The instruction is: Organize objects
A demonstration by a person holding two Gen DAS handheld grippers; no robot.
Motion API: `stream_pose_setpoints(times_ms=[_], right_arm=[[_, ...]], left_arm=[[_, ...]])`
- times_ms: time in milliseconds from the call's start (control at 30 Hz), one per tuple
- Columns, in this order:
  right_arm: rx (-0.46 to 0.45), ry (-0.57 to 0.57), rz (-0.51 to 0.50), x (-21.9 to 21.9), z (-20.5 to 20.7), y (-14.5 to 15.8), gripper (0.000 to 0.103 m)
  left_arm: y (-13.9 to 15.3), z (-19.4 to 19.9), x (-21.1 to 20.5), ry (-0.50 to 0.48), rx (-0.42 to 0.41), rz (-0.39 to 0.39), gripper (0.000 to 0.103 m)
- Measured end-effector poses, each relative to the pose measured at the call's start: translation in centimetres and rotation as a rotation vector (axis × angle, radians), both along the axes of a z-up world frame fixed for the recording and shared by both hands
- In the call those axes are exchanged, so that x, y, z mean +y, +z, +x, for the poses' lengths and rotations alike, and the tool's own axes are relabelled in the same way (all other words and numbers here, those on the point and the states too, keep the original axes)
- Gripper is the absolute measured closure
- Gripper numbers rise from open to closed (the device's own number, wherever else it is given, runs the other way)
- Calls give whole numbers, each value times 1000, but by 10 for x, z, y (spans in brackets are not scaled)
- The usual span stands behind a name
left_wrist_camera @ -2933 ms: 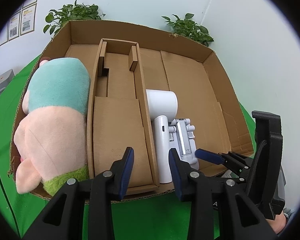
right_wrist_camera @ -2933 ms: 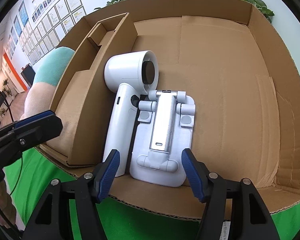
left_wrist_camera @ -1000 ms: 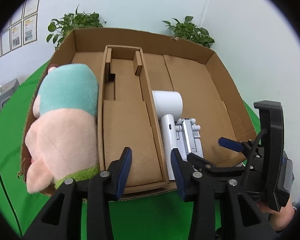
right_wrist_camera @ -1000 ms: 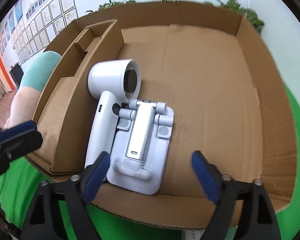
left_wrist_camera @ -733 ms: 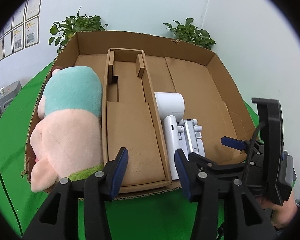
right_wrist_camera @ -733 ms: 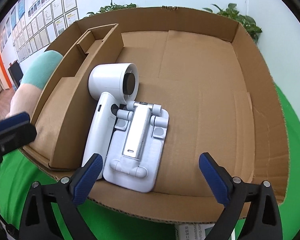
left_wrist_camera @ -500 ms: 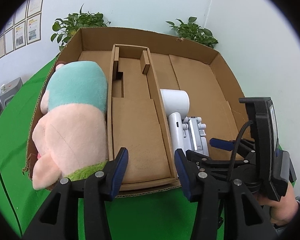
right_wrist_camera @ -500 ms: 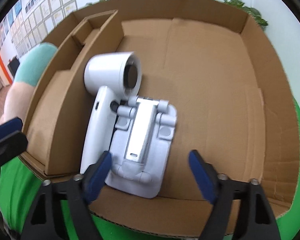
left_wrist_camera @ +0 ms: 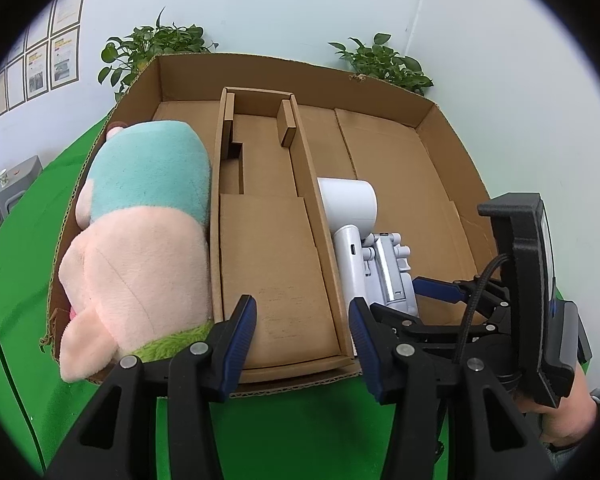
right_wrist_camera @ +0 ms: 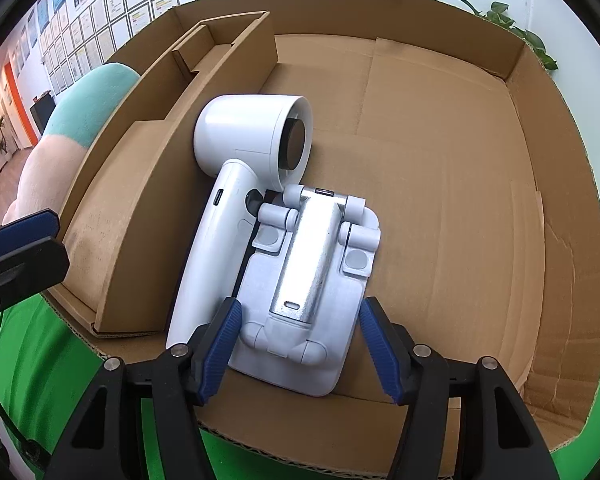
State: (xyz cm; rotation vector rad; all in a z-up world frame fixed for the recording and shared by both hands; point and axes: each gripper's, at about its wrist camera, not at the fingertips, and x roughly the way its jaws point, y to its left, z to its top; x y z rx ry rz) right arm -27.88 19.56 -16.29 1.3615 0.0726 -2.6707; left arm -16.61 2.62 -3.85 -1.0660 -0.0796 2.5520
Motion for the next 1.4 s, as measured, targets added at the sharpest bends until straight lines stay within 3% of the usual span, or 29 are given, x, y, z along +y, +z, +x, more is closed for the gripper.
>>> stream_pose_setpoints(times_ms=[33, 133, 200, 267, 367, 533, 833, 867, 933, 1000, 1100, 1133, 1167, 1200, 1233, 1400], right_arm=[[0, -9, 3, 1, 0, 0, 40], [40, -52, 19, 5, 8, 6, 16], [96, -72, 32, 6, 20, 13, 0], [153, -98, 42, 8, 37, 22, 1], [217, -132, 46, 10, 63, 31, 1], [314, -155, 67, 11, 123, 43, 1], [383, -149, 67, 15, 189, 64, 1], [378, -144, 55, 16, 186, 63, 1], [373, -137, 26, 23, 194, 62, 1], [369, -134, 17, 29, 199, 59, 0], [341, -126, 4, 38, 206, 51, 0], [324, -125, 2, 43, 210, 47, 0], [311, -125, 5, 46, 212, 43, 0], [289, -123, 16, 51, 217, 37, 0], [274, -124, 27, 55, 221, 34, 0], [172, -109, 131, 73, 240, 13, 0]], left_arm=[[1, 1, 0, 1, 7, -4, 56], [6, 5, 0, 1, 30, -9, 54], [10, 11, 0, 9, 68, -16, 44], [16, 20, 1, 23, 121, -31, 39], [21, 36, 6, 66, 199, -87, 23], [23, 58, 11, 117, 260, -118, 23], [17, 76, 10, 141, 251, -144, 23], [16, 77, 9, 130, 242, -147, 24], [12, 77, 10, 115, 217, -151, 43], [7, 77, 10, 100, 182, -162, 85], [0, 79, 11, 97, 166, -183, 86], [-1, 80, 11, 95, 170, -174, 83], [-2, 81, 11, 93, 168, -168, 62], [-3, 82, 11, 87, 165, -163, 27], [-3, 84, 10, 77, 167, -148, 17], [-5, 96, 12, 5, 164, -106, 17]])
